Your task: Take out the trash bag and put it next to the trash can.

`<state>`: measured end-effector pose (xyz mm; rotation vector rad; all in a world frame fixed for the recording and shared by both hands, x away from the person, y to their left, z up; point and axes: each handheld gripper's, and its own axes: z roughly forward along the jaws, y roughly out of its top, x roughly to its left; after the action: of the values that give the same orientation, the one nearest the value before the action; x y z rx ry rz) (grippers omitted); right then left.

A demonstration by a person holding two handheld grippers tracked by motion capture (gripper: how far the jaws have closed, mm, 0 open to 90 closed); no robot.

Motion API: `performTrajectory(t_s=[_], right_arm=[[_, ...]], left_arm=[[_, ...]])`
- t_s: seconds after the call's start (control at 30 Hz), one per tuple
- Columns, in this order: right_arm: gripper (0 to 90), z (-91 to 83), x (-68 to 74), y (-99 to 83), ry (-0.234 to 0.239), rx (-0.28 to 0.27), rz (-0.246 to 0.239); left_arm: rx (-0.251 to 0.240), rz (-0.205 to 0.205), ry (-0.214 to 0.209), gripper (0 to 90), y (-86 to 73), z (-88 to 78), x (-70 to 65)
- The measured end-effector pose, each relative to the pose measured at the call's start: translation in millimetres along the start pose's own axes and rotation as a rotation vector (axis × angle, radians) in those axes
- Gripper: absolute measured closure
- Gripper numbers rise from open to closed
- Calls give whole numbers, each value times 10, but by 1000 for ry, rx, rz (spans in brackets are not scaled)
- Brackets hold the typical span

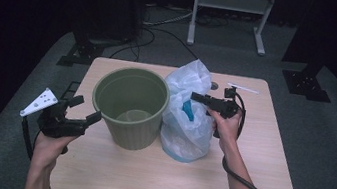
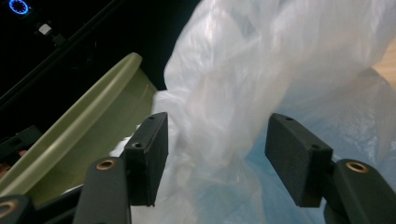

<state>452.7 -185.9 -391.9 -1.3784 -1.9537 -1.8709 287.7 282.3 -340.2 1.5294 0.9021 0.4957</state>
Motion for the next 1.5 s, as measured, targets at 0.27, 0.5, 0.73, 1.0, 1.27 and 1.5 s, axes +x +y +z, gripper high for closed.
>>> performTrajectory(t_s=[0.27, 0.5, 0.73, 1.0, 1.27, 1.5], right_arm=[[359, -138, 66, 66, 5, -19, -20], [358, -240, 57, 67, -5, -25, -22], [357, -317, 12, 10, 1, -34, -5], [356, -380, 30, -50, 4, -45, -4], [356, -459, -38, -141, -10, -42, -2], [357, -552, -116, -237, -33, -39, 8]], left_arm=[[-3, 0, 1, 19, 4, -11, 1], [-1, -1, 2, 19, -2, -4, 0], [6, 4, 7, 19, -7, -1, 1], [3, 4, -1, 19, -5, -12, 2], [6, 6, 1, 19, -8, -8, 3], [12, 8, -2, 19, -13, 5, -4]])
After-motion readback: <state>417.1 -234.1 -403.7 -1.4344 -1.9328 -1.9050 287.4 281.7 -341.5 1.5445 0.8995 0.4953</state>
